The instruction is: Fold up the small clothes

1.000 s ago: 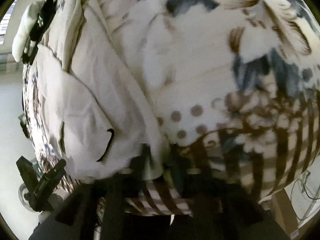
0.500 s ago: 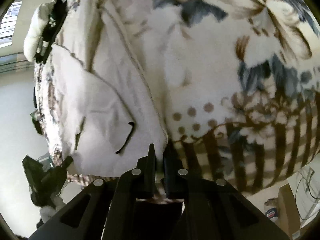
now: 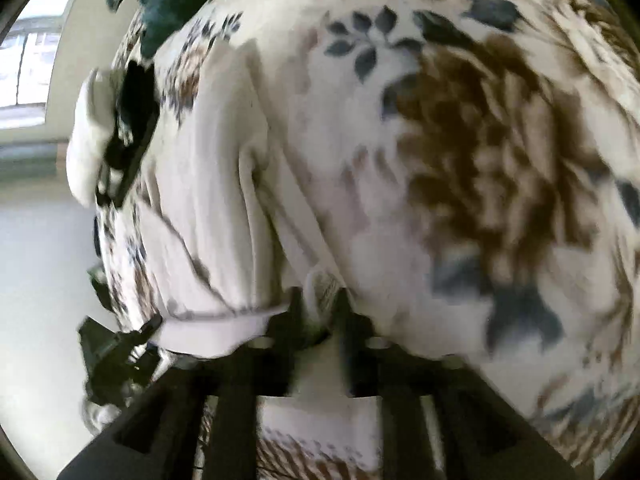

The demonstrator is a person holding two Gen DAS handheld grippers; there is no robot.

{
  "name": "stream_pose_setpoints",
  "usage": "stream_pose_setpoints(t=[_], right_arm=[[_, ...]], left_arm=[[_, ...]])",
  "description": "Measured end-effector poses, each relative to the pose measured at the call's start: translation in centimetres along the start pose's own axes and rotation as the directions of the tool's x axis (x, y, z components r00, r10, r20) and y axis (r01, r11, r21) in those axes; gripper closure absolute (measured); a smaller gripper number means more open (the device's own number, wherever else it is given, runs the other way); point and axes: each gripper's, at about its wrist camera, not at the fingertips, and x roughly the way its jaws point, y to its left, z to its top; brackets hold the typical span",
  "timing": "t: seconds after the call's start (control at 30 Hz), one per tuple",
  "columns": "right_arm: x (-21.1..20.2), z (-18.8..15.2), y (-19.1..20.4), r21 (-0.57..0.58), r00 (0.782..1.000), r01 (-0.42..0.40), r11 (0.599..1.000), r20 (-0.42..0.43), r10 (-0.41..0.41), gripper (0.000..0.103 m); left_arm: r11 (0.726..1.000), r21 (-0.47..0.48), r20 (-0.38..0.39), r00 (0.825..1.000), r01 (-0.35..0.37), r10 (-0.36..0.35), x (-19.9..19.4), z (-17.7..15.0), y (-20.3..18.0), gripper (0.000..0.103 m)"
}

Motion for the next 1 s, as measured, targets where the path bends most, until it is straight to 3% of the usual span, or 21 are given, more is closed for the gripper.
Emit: stream_pose_setpoints(t=[0.03,0.1,0.17,0.27,0.43,0.47,0.5,0.53,0.57,0.77,1.0], right_arm=[[-0.5,0.0,0.4,-0.003,0.999,-0.011,1.000,0.035,0.011,0.052],[-2.4,-0.5,-0.2,-0.040,0.998,-0.001,0.999,0.070,0.004,0.052],[-3.2,-1.3,-0.6,-0.091,0.997,0.037,0.995,0.070,-0.031,0.052],[-1.9,-2.1,-0.2,-0.146,0.997,0.074,0.987,0.034,-0.070,0.052],[2.1,-1.6,1.8,-0.198,0.994,0.109,0.974,0.015,-0.108,0.052],[2.5,-1.4,2.4,-0.218,0.994,0.107,0.970,0.032,-0.102,0.055],[2.8,-1.2,3.0,-0.232,0.992,0.124,0.965,0.057,-0.114,0.078],[2.9,-1.1,3.6,-0.247,0.990,0.138,0.959,0.074,-0.123,0.097],[2.9,-1.1,4.2,-0.262,0.989,0.141,0.955,0.086,-0.122,0.097],[0.9,-0.9,7.3,-0.313,0.981,0.151,0.938,0.161,-0.104,0.098],[1.1,1.9,8.2,-0.283,0.967,0.200,0.938,0.214,-0.142,0.099]], left_arm=[[1.000,0.019,0.029,1.000,-0.002,0.001,-0.7,0.1,-0.1,0.054],[0.998,0.061,0.052,0.999,-0.019,0.016,-2.1,-0.3,0.1,0.053],[0.985,0.145,0.061,0.995,-0.092,0.084,-2.4,-0.9,-0.2,0.053],[0.940,0.285,0.058,0.982,-0.189,0.180,-1.2,-1.8,-1.1,0.053],[0.864,0.436,0.057,0.966,-0.252,0.253,2.6,-2.3,-3.2,0.056],[0.849,0.458,0.084,0.964,-0.263,0.254,3.0,-2.4,-3.7,0.078],[0.841,0.476,0.097,0.966,-0.258,0.241,3.4,-2.4,-4.1,0.097],[0.830,0.491,0.106,0.964,-0.264,0.245,3.6,-2.5,-4.5,0.100],[0.821,0.501,0.125,0.962,-0.274,0.244,3.4,-2.6,-4.8,0.100],[0.839,0.474,0.184,0.962,-0.267,0.202,1.1,-2.1,-5.4,0.100],[0.868,0.414,0.180,0.960,-0.274,0.217,2.0,0.9,-4.5,0.100]])
